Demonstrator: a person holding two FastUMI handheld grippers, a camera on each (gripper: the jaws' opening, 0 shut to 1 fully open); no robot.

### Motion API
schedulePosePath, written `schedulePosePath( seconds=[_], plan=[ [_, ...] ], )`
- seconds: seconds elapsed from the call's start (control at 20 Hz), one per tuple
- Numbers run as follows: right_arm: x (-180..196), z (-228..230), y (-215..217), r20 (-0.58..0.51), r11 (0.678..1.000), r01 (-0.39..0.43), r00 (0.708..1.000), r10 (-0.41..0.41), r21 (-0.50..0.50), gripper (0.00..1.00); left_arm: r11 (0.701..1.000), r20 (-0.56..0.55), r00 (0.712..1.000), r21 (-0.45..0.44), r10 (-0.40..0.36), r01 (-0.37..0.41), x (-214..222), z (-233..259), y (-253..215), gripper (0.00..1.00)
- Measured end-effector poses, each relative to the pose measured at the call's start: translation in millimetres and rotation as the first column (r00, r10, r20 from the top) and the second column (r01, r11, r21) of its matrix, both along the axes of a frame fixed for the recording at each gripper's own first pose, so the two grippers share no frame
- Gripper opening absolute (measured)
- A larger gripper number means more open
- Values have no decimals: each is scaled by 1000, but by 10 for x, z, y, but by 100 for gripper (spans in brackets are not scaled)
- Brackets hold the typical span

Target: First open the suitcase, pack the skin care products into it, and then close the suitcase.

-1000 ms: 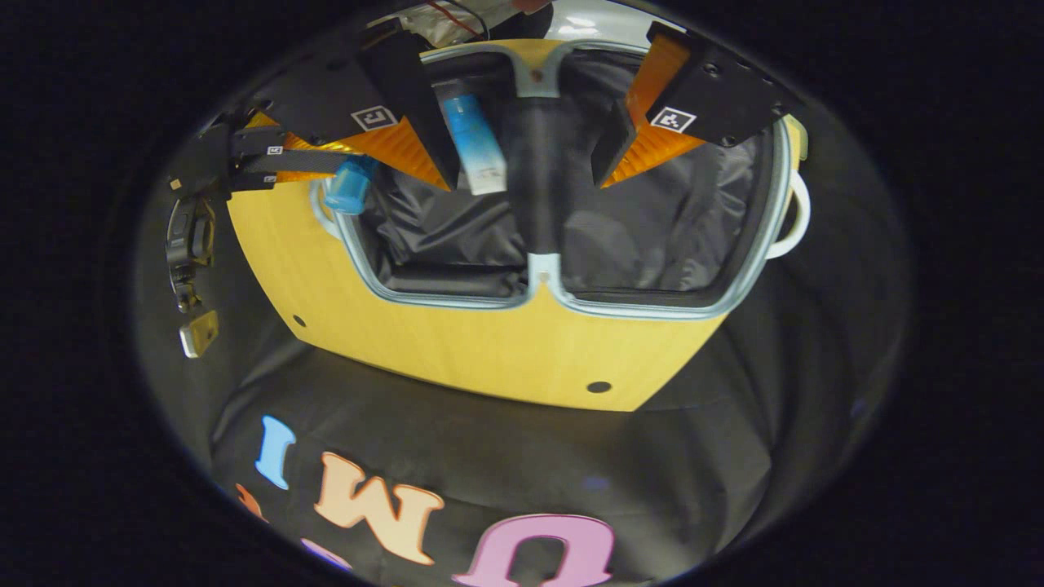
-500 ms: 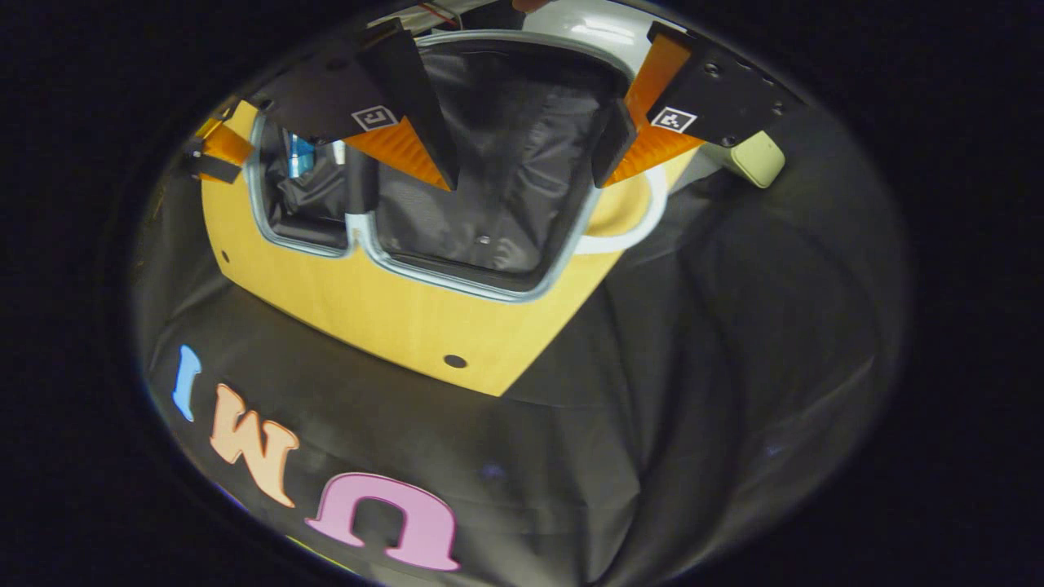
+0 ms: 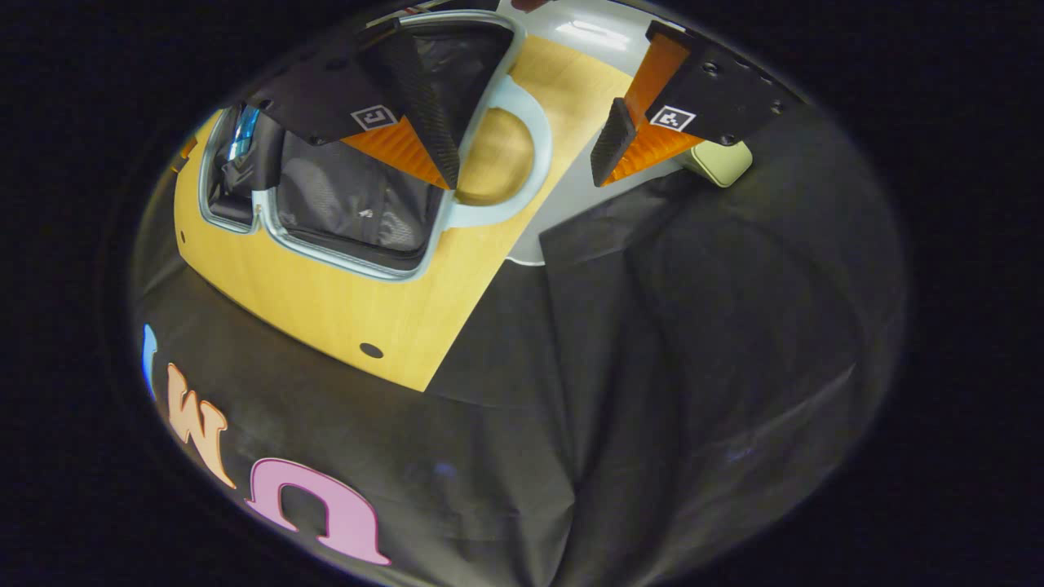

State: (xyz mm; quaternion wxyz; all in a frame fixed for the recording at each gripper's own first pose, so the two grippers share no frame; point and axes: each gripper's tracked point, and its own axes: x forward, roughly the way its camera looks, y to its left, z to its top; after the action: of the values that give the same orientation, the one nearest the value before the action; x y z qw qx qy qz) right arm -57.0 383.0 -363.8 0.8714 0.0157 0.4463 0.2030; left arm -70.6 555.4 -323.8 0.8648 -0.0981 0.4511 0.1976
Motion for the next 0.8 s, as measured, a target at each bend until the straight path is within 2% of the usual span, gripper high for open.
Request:
schedulePosePath(
  seconds=[0.15,0.25,0.35,0.4,0.45,0.55,0.6,0.65,0.75,0.8],
  plan=[
    [8,39,-103,11,1000,25,1000,-25,-14,98,999,-25,1000,-37,19,-20,33,-201,100,95],
    [15,59,-182,18,999,41,999,-41,-24,98,996,-50,999,-92,4,-8,33,-361,75,94],
    [23,80,-252,22,998,57,998,-56,-32,98,992,-69,998,-128,4,-13,55,-520,43,81],
    [25,91,-271,26,997,63,998,-62,-33,98,992,-81,997,-123,19,-29,39,-571,78,67],
    [29,103,-282,32,997,65,997,-64,-35,98,992,-95,995,-121,32,-44,10,-617,104,60],
    [42,138,-307,56,997,61,997,-59,-41,98,988,-107,993,-146,40,-55,2,-626,61,26],
    [43,156,-309,67,998,55,996,-52,-41,93,990,-99,995,-137,26,-39,-2,-583,49,16],
    [39,161,-311,75,998,49,996,-46,-39,98,991,-85,996,-132,12,-23,35,-525,17,13],
    [58,202,-326,94,999,36,995,-33,-31,98,994,-89,996,-110,-19,9,30,-413,-50,7],
    [82,213,-339,104,999,28,994,-26,-24,94,996,-84,996,-86,-29,21,24,-337,-44,5]
  ],
)
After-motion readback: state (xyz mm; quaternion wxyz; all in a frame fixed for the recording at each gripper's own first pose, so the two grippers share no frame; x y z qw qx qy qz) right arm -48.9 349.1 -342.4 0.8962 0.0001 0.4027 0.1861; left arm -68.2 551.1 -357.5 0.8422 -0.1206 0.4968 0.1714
